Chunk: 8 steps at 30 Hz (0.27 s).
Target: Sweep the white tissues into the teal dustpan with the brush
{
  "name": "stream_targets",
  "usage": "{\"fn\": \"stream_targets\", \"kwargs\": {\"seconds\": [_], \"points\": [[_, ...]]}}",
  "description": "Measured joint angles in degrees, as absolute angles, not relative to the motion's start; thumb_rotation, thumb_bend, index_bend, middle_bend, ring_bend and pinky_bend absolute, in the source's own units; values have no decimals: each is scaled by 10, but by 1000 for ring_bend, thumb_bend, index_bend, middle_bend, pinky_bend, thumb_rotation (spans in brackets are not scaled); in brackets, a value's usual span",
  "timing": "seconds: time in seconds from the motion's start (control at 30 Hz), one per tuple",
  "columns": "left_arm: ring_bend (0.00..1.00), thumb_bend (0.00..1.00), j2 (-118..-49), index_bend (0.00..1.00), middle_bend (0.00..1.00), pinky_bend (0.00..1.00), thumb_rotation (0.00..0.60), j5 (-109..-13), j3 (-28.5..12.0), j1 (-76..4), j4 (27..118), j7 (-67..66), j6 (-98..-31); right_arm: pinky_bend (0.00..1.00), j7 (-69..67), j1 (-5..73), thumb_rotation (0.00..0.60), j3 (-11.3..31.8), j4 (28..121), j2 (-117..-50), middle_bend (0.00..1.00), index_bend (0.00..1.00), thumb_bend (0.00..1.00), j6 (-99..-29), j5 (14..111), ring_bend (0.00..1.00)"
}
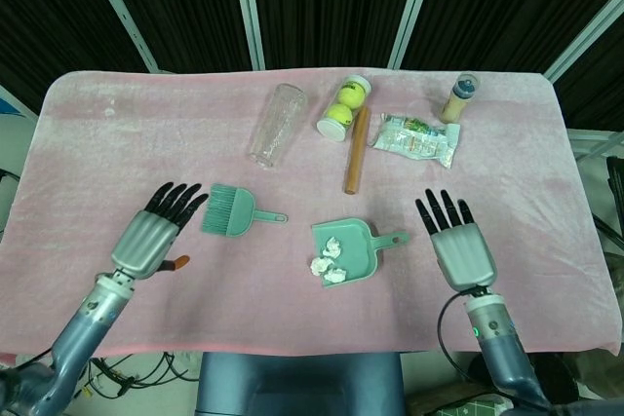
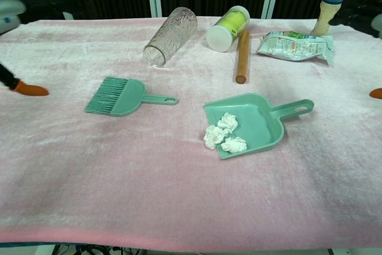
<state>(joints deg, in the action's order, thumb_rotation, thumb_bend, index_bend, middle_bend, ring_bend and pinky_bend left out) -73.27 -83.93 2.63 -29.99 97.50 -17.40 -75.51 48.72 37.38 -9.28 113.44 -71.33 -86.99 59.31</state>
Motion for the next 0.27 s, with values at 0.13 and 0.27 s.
{"fn": "stream_targets", "kwargs": {"seconds": [0.13,0.27], "points": [[0,0,-707,0,0,8,600,-884,68,-244,979,-147,-816,158,375,304,600,-140,1112,-685,0,0,66,-896,698,0],[0,0,-692,0,0,7,600,-920,97,-199,956,-121,-860,158,277,225,600,-177,1058,-673,0,0,65,-937,776,0]]}}
